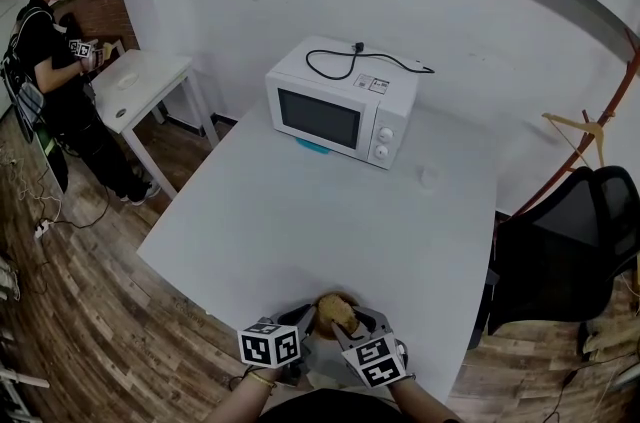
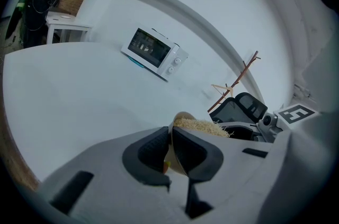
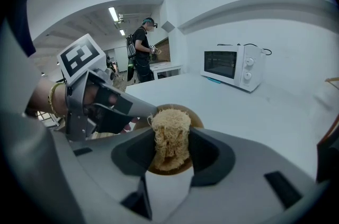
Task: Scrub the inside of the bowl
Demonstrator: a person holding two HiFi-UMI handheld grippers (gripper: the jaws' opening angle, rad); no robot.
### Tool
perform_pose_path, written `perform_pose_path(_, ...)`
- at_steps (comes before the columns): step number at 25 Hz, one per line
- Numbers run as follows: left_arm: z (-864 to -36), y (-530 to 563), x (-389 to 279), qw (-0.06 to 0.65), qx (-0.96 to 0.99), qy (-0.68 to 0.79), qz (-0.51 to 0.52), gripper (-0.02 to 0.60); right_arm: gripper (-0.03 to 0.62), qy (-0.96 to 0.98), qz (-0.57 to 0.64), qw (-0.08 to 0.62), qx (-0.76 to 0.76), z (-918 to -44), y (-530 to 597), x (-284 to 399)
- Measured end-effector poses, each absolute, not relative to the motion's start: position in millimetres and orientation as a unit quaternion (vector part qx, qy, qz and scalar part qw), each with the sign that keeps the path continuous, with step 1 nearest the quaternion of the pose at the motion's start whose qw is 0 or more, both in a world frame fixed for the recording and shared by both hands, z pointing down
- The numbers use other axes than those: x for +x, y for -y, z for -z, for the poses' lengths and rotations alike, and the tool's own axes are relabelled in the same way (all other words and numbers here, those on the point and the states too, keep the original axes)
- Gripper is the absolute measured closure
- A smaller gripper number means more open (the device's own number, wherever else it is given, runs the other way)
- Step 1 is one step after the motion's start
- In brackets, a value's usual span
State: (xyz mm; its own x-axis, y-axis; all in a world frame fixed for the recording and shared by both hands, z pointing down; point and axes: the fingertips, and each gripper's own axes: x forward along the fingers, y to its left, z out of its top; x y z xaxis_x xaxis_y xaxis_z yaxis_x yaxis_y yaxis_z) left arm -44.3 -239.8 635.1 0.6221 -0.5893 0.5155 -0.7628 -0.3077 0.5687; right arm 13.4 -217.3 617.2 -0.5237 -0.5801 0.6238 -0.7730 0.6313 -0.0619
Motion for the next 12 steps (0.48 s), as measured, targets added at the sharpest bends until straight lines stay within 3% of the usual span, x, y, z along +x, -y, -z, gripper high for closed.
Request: perform_pose_path(12, -630, 240, -48, 0.397, 0.800, 0.438, -0.105, 0.546, 0.419, 0.872, -0.174, 0.304, 0.342, -620, 197, -2)
